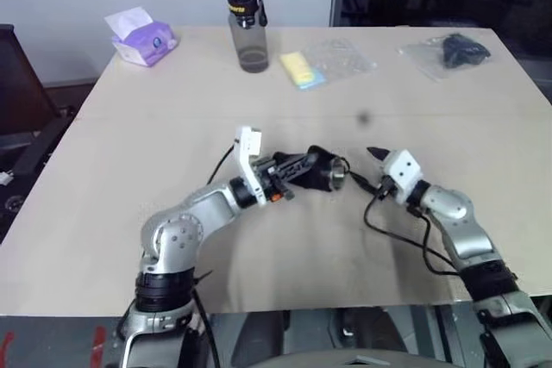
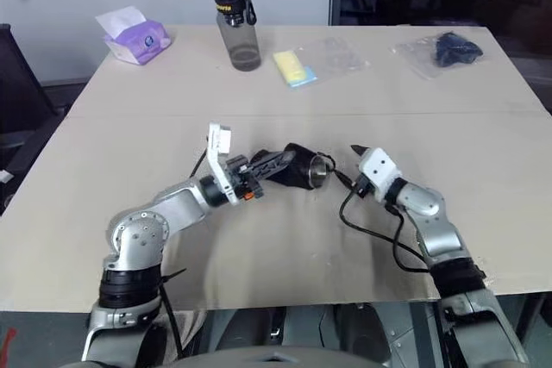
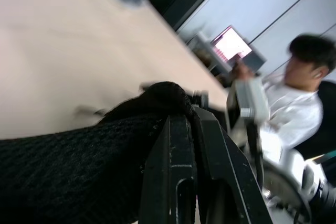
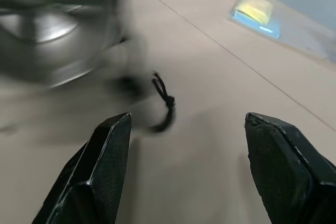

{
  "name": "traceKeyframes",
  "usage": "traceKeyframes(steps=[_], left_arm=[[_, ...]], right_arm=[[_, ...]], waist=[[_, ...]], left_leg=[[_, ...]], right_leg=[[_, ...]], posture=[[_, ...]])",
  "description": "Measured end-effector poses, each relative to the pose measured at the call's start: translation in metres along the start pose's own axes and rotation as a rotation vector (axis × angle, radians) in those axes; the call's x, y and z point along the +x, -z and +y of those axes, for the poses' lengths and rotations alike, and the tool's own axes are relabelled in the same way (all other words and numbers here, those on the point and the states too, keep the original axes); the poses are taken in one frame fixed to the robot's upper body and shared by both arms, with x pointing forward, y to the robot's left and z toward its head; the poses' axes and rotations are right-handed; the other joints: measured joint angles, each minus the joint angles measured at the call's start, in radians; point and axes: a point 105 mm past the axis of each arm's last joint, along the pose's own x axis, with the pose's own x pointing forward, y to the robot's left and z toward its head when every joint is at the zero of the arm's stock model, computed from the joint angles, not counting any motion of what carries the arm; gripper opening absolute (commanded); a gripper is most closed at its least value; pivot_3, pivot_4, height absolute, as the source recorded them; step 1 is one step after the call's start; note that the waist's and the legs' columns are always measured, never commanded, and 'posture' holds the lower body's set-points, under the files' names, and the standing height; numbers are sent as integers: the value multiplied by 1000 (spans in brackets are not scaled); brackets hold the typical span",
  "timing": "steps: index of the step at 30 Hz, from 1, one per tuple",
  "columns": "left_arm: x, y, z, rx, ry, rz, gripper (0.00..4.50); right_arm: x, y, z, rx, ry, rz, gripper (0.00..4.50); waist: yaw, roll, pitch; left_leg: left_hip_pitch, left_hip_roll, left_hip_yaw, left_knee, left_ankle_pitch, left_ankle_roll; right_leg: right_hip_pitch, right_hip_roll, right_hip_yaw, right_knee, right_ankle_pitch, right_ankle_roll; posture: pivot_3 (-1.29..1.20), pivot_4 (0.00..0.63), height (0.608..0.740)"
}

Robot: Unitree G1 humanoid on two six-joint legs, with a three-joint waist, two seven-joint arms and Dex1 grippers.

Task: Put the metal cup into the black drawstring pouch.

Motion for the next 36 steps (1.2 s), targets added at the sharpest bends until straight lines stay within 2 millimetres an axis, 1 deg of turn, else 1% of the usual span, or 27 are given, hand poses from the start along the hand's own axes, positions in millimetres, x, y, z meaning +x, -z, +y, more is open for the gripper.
traceKeyframes(steps=[2, 3, 5, 8, 10, 14, 17, 20, 23, 26, 29, 30, 35, 36], left_arm=[[-2, 2, 1, 0, -9, 2, 0], [-2, 3, 1, -4, -13, -3, 0], [-2, 4, 1, -7, -19, -7, 0], [-5, 4, 1, -1, -31, -16, 0], [-9, 9, 2, -3, -42, -6, 0], [-18, 13, 4, 10, -65, 18, 0], [-24, 12, 4, 33, -75, 32, 0], [-30, 11, 5, 50, -87, 45, 0], [-34, 13, 4, 61, -88, 60, 0], [-36, 15, 3, 64, -89, 66, 0], [-36, 17, 3, 57, -90, 71, 0], [-36, 18, 3, 55, -88, 73, 0], [-35, 18, 3, 51, -90, 68, 0], [-35, 18, 3, 50, -93, 67, 0]], right_arm=[[2, -1, 1, 49, -3, -17, 3452], [4, -3, 5, 109, -24, -34, 3452], [4, -3, 8, 140, -52, -34, 3452], [-3, -3, 10, 125, -115, -16, 3452], [-4, -5, 10, 126, -133, -11, 3452], [-1, -8, 10, 145, -133, -16, 3452], [2, -16, 8, 115, -156, -34, 3452], [3, -15, 14, 84, -212, -18, 3452], [7, -11, 17, 124, -204, -11, 3452], [11, -12, 15, 158, -190, -17, 3452], [18, -15, 14, 271, -157, -35, 3452], [20, -13, 16, 319, -141, -27, 3452], [23, -2, 19, 341, -113, 47, 3452], [23, -1, 20, 336, -113, 65, 3227]], waist=[[1, 0, 0], [0, 0, 0], [-1, 0, 0], [-1, 0, 0], [-3, 0, 0], [-5, 0, 0], [-4, 0, 0], [-3, 0, 0], [-3, 0, 0], [-3, 1, 0], [-3, 0, 0], [-3, 1, 0], [-3, 1, 0], [-3, 1, 0]], left_leg=[[0, 0, 0, 0, 0, 0], [0, 0, 0, 0, 0, 0], [0, 0, 0, 0, 0, 0], [0, 0, 0, 0, 0, 0], [1, 0, 1, 0, 0, 0], [2, 1, 0, 0, 0, 0], [2, 1, 0, 0, 0, 0], [1, 0, 0, 0, 0, 0], [1, 1, 0, 0, 0, 0], [1, 1, 0, 0, 0, 0], [1, 1, 0, 0, 0, 0], [1, 1, 0, 0, 0, 0], [1, 0, 0, 0, 0, 0], [1, 0, 0, 0, 0, 0]], right_leg=[[0, -1, 0, -1, 0, 0], [0, -1, 1, -1, 0, 0], [0, -1, 0, 0, 0, 0], [0, -1, 0, 0, 0, 0], [0, -1, 0, 0, 0, 0], [0, 0, 0, 2, 0, 0], [0, 0, 0, 2, 0, 0], [0, 0, 0, 2, 0, 0], [0, 0, 0, 2, 0, 0], [0, 0, 0, 2, 0, 0], [0, 0, 0, 2, 0, 0], [0, 0, 0, 2, 0, 0], [0, 0, 0, 2, 0, 0], [0, 0, 0, 2, 0, 0]], posture=[[0, 150, 740], [0, 150, 740], [0, 150, 740], [0, 150, 740], [0, 150, 740], [0, 150, 740], [0, 150, 740], [0, 150, 740], [0, 150, 740], [0, 150, 740], [0, 150, 740], [0, 150, 740], [0, 150, 740], [0, 150, 740]])
